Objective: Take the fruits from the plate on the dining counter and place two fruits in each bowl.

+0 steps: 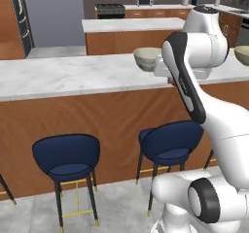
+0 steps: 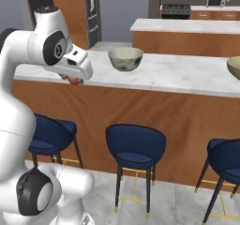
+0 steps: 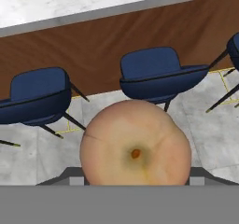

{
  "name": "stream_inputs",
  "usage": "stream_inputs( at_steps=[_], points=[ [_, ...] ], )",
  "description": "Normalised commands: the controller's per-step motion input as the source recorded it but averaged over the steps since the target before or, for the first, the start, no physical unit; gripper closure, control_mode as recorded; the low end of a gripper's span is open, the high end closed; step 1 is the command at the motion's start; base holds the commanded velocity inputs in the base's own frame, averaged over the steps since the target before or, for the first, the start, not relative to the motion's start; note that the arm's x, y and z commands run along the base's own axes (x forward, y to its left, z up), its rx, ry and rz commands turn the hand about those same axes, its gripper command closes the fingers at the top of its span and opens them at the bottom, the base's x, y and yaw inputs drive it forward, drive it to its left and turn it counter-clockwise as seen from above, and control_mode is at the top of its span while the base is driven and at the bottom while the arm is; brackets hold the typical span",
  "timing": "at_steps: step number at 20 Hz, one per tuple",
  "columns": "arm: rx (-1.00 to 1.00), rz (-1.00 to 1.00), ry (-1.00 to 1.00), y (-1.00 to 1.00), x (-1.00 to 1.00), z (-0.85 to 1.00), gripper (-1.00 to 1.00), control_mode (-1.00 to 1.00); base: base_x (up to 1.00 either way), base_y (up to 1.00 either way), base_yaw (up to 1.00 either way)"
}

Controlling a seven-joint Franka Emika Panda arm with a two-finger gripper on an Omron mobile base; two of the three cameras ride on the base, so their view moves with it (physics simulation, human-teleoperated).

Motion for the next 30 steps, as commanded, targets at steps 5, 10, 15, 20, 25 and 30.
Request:
stream_inputs(
  at_steps=[5, 10, 15, 20, 25, 30],
  points=[
    [0.00, 0.00, 0.00, 0.00, 0.00, 0.00, 1.00, 1.00, 0.17, -0.47, 0.02],
    [0.00, 0.00, 0.00, 0.00, 0.00, 0.00, 1.00, 1.00, 0.25, -0.39, 0.06],
    [0.00, 0.00, 0.00, 0.00, 0.00, 0.00, 1.00, 1.00, 0.48, 0.00, 0.00],
    [0.00, 0.00, 0.00, 0.00, 0.00, 0.00, 1.00, 1.00, 0.49, 0.00, 0.00],
    [0.00, 0.00, 0.00, 0.00, 0.00, 0.00, 1.00, 1.00, 0.59, 0.00, -0.02],
    [0.00, 0.00, 0.00, 0.00, 0.00, 0.00, 1.00, 1.00, 0.44, -0.04, -0.07]
  ],
)
